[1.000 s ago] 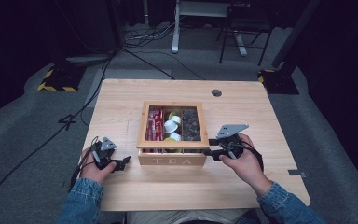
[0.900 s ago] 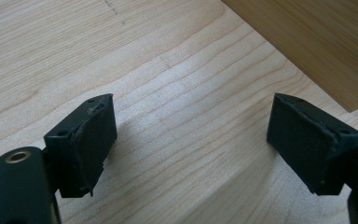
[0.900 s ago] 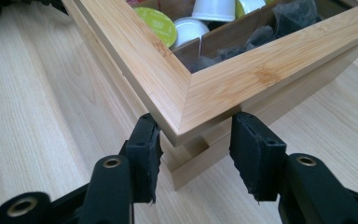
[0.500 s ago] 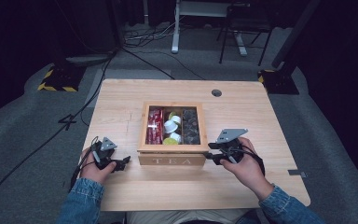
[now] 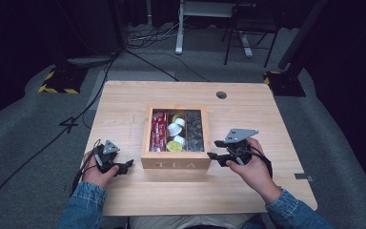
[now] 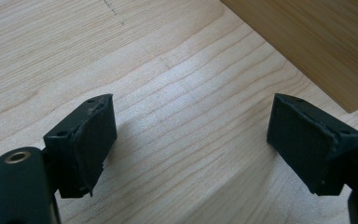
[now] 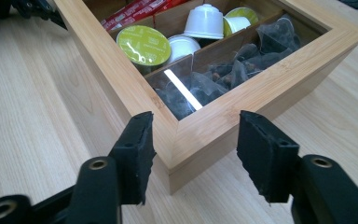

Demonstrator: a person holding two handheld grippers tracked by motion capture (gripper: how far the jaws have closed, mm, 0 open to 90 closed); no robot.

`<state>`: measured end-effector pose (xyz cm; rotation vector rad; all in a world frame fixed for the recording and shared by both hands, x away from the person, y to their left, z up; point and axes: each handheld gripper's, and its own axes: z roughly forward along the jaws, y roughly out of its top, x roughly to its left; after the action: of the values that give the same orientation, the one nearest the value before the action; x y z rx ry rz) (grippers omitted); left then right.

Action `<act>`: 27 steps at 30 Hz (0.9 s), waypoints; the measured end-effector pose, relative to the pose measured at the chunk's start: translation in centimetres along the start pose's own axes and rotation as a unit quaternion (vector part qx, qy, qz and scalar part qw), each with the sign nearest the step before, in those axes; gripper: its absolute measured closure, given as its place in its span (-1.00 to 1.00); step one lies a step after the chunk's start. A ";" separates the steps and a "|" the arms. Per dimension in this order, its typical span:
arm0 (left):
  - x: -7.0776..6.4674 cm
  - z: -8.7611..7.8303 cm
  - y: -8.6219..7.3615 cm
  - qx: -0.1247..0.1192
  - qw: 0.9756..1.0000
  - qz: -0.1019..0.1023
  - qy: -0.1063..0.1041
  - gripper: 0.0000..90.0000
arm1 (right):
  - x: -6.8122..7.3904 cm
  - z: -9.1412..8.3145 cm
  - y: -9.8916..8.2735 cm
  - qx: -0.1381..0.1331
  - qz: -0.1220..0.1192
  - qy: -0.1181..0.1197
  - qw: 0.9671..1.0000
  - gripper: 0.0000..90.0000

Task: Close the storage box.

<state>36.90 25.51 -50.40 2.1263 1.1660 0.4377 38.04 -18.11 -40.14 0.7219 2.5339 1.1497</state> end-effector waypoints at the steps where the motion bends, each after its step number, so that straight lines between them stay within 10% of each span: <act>1: 0.0 0.0 0.0 -0.001 1.000 0.000 0.000 -0.64 | -0.2 0.1 0.0 -0.003 0.005 0.004 1.000 -0.04; 13: 0.1 -0.1 -0.1 0.001 1.000 0.004 -0.006 -0.64 | -3.2 -1.5 0.9 -0.066 0.029 0.050 0.996 -0.57; 27: 0.5 -0.2 -0.1 0.001 1.000 0.014 -0.014 -0.66 | -7.6 -6.6 -1.7 -0.064 0.044 -0.006 0.997 -0.61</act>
<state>36.99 26.05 -50.39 2.1462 1.1228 0.4173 41.00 -27.29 -36.92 0.8115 2.4132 1.3189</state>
